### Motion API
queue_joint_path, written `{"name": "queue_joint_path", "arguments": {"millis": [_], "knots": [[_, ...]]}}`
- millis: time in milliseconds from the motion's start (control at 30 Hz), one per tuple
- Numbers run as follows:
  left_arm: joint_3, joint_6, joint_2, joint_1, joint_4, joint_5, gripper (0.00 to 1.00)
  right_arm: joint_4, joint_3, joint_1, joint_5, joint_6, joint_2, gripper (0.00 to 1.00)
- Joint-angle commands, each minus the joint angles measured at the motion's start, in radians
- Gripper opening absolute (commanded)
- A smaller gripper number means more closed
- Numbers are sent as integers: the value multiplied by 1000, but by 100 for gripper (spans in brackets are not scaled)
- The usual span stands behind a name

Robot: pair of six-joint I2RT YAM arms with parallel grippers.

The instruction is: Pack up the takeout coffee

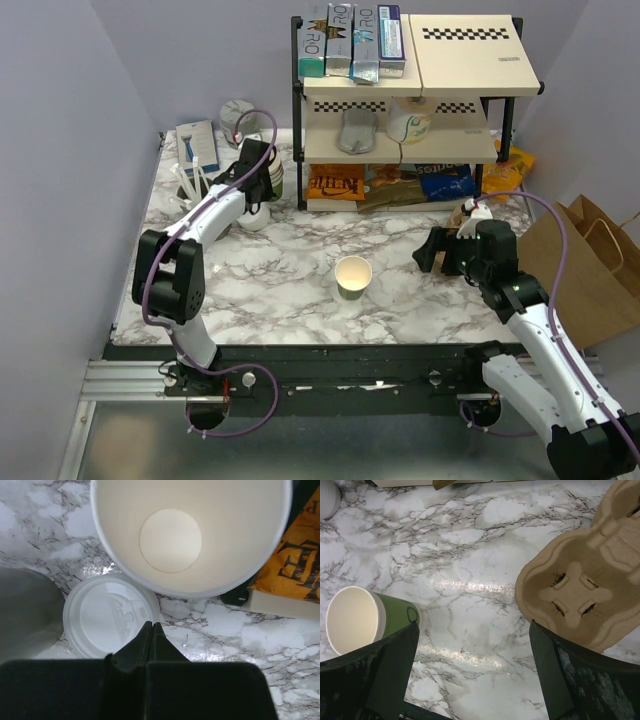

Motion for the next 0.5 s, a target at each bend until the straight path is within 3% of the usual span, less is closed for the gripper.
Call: {"name": "queue_joint_path", "arguments": {"millis": [0,200,300,333,367,467], "knots": [[-7,-9,-51,9,51,-29,0,-9,22,5,-5,-19,-7,100],[-10,-1,-60,9,42,16,0,15,29,26,-102,-29,13,99],[42,-23,-35,10,-53,10,3,46,81,167,-24,10,65,99],[36,-26,-44,9,-54,16,10,82,104,284,40,16,117,99],[24,-35,-58,9,-48,21,32,104,158,345,76,30,150,99],[-47,-78,-155,12,-34,12,51,152,306,508,183,37,329,99]]}}
